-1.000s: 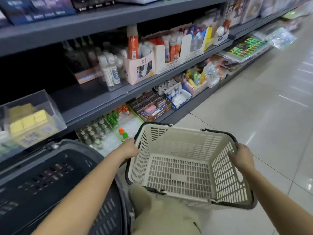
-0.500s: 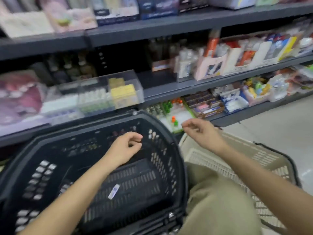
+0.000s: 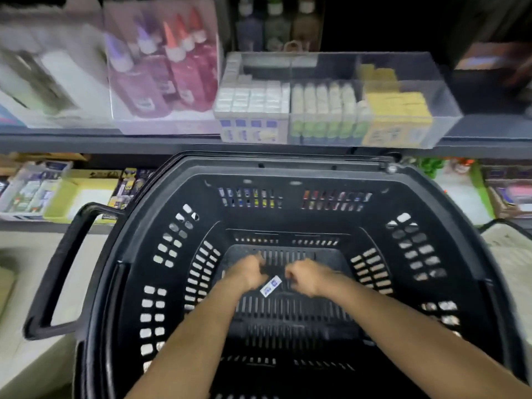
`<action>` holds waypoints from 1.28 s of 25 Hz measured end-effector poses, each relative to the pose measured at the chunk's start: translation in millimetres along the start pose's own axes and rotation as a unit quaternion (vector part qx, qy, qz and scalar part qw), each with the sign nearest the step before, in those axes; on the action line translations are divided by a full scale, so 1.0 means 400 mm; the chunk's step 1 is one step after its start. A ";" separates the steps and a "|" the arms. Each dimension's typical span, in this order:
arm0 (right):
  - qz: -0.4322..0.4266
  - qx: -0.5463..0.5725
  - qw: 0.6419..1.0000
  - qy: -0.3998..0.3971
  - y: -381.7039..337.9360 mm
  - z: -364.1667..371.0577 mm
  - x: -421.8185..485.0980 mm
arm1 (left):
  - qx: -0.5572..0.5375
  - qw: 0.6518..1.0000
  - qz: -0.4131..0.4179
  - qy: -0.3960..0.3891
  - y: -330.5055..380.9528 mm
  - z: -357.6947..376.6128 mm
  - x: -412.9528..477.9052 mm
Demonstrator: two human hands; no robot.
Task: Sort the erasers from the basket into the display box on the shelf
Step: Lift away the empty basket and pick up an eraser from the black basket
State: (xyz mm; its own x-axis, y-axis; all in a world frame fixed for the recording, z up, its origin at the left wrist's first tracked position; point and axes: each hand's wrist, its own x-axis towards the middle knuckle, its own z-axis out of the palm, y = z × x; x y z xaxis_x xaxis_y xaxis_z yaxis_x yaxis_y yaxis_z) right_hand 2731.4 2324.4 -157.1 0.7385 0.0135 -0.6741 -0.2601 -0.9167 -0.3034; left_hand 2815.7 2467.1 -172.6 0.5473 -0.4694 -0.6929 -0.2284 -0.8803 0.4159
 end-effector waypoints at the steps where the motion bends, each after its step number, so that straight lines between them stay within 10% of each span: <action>1: 0.007 0.002 1.000 -0.003 0.007 0.029 0.032 | -0.010 1.000 -0.014 -0.008 -0.018 0.013 0.023; 12: -0.013 0.039 0.999 0.032 0.035 0.212 0.227 | -0.012 0.997 -0.047 -0.054 -0.135 0.104 0.135; 19: -0.025 0.285 0.955 0.076 0.017 0.026 0.104 | -0.088 0.990 0.013 -0.107 -0.026 -0.020 0.080; 32: -0.153 0.493 0.802 0.300 -0.123 -0.428 -0.254 | -0.129 0.942 0.266 0.158 0.226 -0.442 -0.253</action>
State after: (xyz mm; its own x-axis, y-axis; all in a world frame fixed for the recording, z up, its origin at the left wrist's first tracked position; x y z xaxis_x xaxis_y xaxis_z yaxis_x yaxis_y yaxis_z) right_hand 2775.6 2299.6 41.8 0.9512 -0.2880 -0.1112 -0.1570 -0.1414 -0.9774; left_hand 2882.1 2447.3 39.3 0.6319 -0.7597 -0.1532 -0.3564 -0.4604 0.8130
